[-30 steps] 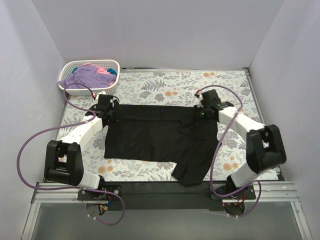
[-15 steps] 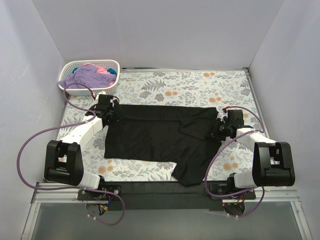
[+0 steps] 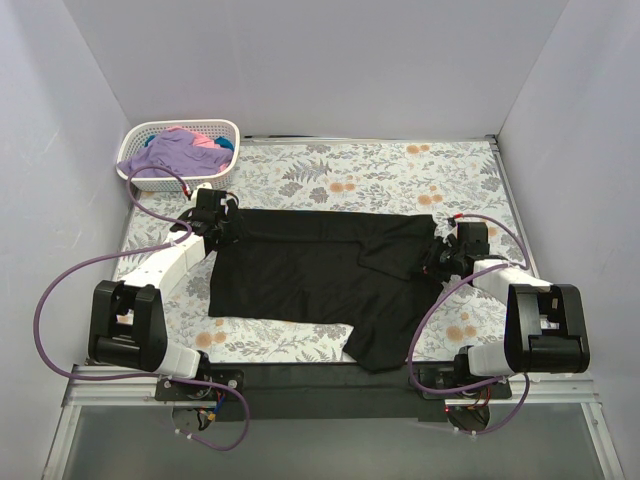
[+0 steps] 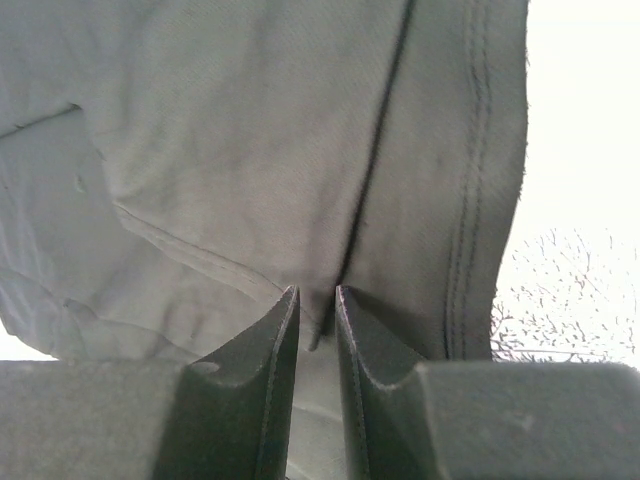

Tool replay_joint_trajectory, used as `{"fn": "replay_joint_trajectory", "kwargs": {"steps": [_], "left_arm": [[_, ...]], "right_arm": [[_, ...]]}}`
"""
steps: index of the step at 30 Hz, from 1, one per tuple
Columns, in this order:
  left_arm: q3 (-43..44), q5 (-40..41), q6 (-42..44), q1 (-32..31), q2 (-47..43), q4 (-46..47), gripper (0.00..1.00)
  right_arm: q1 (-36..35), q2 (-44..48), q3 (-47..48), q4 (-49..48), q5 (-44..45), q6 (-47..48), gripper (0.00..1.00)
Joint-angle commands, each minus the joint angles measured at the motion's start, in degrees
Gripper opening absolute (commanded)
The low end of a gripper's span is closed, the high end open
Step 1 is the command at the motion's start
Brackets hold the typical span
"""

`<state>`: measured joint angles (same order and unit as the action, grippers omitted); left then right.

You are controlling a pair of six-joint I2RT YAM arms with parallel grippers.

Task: Fold and stack the t-shirts
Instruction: Fold the tshirt

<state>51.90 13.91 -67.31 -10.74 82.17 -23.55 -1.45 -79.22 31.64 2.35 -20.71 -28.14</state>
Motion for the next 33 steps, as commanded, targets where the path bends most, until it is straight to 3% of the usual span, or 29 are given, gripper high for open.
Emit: {"fn": "replay_joint_trajectory", "kwargs": {"steps": [1,10,18,33], "left_arm": [[0.92,0.15,0.34,-0.16,-1.05,-0.36,0.84],[1.01,-0.02,0.34,-0.16,-0.96,-0.36,0.84],[1.01,-0.03,0.34,-0.16,-0.87,-0.36,0.84],[1.01,0.06,0.25,-0.24,-1.05,-0.53,0.84]], "right_arm": [[0.49,-0.41,-0.88,-1.65,0.85,-0.60,0.27],[0.40,-1.38,-0.88,-1.82,-0.29,-0.42,0.26],[0.49,-1.20,-0.17,-1.74,-1.61,0.01,0.02],[0.57,5.39,-1.75,1.95,0.06,-0.25,0.01]]}}
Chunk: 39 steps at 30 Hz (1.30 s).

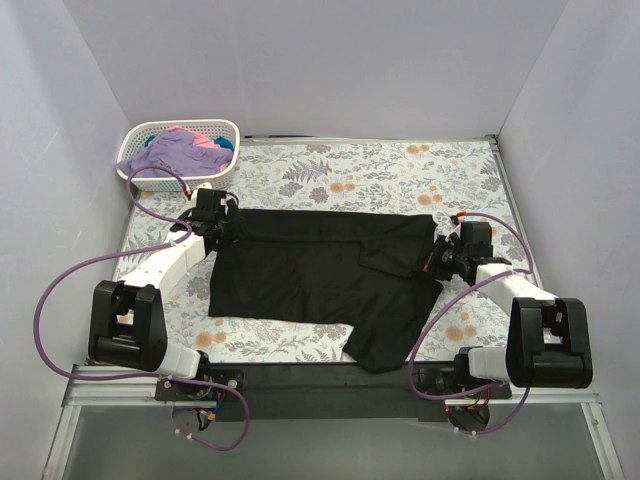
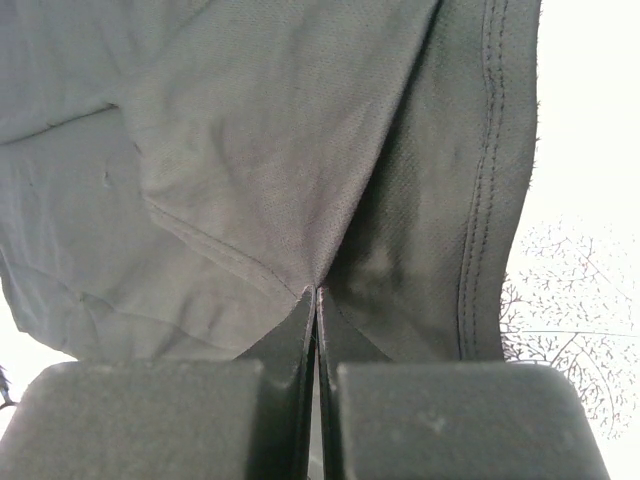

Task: Fold and stack the t-shirts
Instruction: Fold the tshirt

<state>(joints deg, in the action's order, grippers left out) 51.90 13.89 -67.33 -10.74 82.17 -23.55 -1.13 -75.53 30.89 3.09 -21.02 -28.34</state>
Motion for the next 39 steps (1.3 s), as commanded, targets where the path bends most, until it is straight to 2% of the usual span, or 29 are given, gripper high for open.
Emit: {"fn": "replay_joint_trajectory", "kwargs": {"steps": [1,16,18,20,22,24,27,29,33,39], "left_arm": [[1.01,0.00,0.27,-0.16,-0.96,-0.53,0.84],[1.10,0.00,0.27,-0.16,-0.70,-0.62,0.84],[1.10,0.00,0.27,-0.24,-0.70,-0.71,0.84],[1.01,0.00,0.09,-0.24,-0.70,-0.62,0.84],[1.01,-0.35,-0.52,-0.16,-0.26,-0.27,0.84],[2.41,-0.36,-0.78,-0.16,1.05,-0.53,0.83],[7.75,-2.28,-2.54,0.28,5.27,-2.02,0.84],[10.23,-4.12,-3.59,0.81,9.47,-2.02,0.83],[17.78,-5.28,-5.09,1.69,17.13,-2.55,0.79],[22.54,-6.42,-5.35,2.83,26.44,-2.20,0.77]], "right_arm": [[0.25,2.13,-1.19,1.39,0.27,-0.23,0.01],[0.16,3.28,-3.12,1.39,-1.13,-1.55,0.02],[0.07,2.67,-2.77,1.39,-1.66,-0.94,0.07],[0.07,2.14,-2.07,1.56,-2.19,0.03,0.18],[0.25,2.14,-0.23,3.23,1.30,1.70,0.29],[2.16,2.49,1.35,3.32,2.12,2.67,0.35],[4.37,0.83,6.18,2.45,0.37,3.90,0.38],[4.90,-0.67,9.86,-1.49,-3.58,4.17,0.38],[5.26,-7.50,14.35,-9.06,-8.24,2.15,0.37],[5.87,-18.75,18.58,-16.27,-10.27,-0.22,0.37]]}}
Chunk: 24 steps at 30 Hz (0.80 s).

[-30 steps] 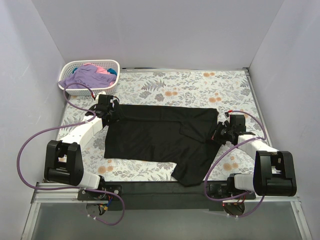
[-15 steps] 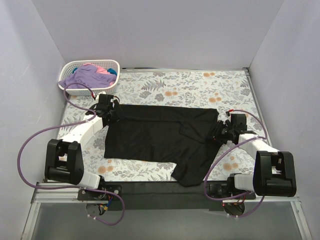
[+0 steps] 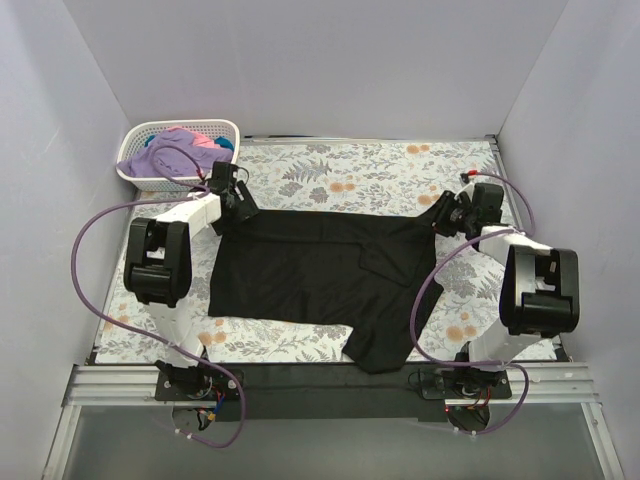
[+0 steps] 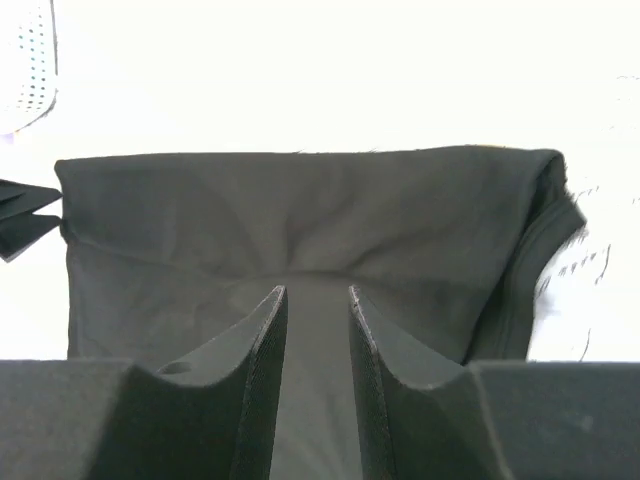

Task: Fold and stack the t-shirts
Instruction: Fold the tshirt

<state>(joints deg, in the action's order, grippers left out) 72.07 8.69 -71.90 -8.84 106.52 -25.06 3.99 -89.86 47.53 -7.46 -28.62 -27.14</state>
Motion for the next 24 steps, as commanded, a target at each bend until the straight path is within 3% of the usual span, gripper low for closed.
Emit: {"fn": "replay_joint_trajectory", "kwargs": {"steps": [1,14,24], "left_arm": [[2.89,-1.39,-1.05,1.19,2.98,-0.69,0.76],[4.39,-2.97,-2.72,3.57,10.10,-1.83,0.75],[15.81,-4.91,-3.34,3.57,18.28,-2.98,0.75]], "right_arm": [[1.02,-5.75,2.56,-6.42,-2.75,-1.43,0.37],[7.61,-22.10,6.25,-10.73,-2.14,-0.81,0.37],[8.14,-34.22,22.07,-10.03,-4.42,-2.39,0.38]]}}
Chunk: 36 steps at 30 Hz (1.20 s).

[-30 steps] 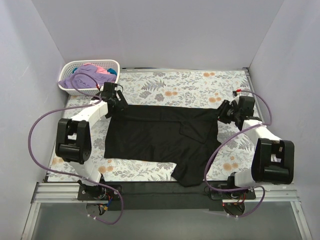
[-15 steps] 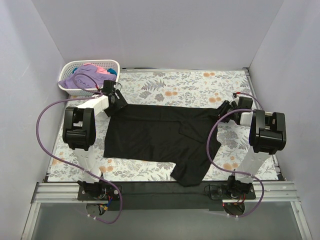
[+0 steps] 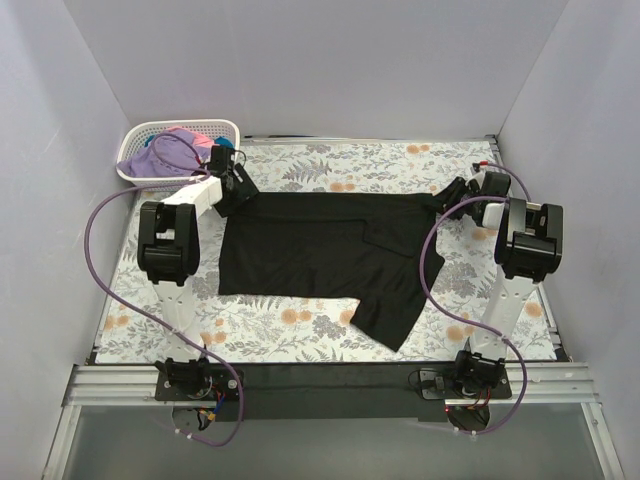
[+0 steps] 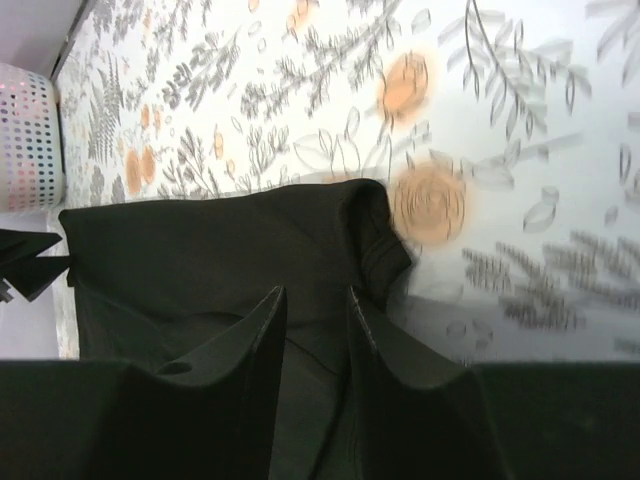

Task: Fold and stack the t-shirts
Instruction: Fold the tshirt

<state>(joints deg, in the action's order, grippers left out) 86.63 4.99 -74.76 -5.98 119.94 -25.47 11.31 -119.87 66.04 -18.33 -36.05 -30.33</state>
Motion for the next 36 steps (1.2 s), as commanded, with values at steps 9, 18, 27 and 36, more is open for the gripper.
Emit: {"fn": "replay_joint_trajectory", "kwargs": {"steps": [9,18,27,36], "left_arm": [[5.93,-1.74,0.32,0.62,0.22,-2.74,0.77],[-10.14,5.71,1.55,-2.54,-26.47,-7.12,0.79],[-35.37,9.07,-1.96,-3.07,-48.29,-16.98,0.76],[-39.27,9.33,-5.66,-3.16,-47.53,-17.24,0.60]], "right_arm": [[0.47,0.84,10.08,6.01,2.03,3.07,0.45],[-6.55,27.36,-6.32,26.75,24.60,12.92,0.52],[-18.86,51.11,-25.51,36.43,40.18,14.77,0.53],[-22.91,61.07,-31.32,38.10,38.25,14.77,0.53]]}}
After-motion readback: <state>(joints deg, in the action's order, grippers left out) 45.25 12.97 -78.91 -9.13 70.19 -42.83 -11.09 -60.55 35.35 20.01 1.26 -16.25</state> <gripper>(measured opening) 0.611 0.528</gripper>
